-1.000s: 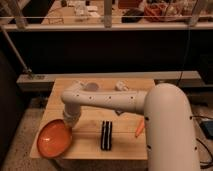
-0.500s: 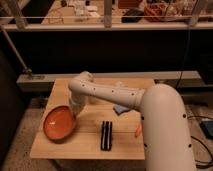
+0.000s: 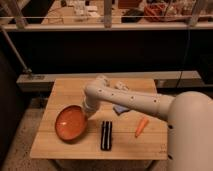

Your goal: Drag the ceramic bowl in a circle

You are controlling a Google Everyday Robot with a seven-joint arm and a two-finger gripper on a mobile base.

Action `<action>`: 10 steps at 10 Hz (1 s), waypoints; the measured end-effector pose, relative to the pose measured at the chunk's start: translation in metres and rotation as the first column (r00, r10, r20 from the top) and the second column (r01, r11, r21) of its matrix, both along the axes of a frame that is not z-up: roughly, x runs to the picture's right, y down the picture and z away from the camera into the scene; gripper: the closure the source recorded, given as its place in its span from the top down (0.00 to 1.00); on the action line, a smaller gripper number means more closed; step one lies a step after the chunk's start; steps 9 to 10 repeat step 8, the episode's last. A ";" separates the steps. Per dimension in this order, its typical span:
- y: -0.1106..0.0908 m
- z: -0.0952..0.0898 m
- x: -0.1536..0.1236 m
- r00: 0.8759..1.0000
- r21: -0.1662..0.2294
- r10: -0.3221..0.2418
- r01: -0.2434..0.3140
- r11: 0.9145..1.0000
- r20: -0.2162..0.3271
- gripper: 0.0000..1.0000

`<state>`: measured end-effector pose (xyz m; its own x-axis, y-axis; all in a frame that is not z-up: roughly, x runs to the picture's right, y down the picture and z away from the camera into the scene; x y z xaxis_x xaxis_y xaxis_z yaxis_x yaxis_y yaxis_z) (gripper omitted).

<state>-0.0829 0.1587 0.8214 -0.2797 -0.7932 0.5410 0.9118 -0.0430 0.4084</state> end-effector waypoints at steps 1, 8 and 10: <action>0.010 -0.010 0.007 1.000 -0.003 0.010 -0.010 1.000 -0.013 0.00; 0.062 -0.035 -0.023 0.998 -0.058 -0.049 0.051 0.997 0.037 0.00; 0.062 -0.035 -0.023 0.998 -0.058 -0.049 0.051 0.997 0.037 0.00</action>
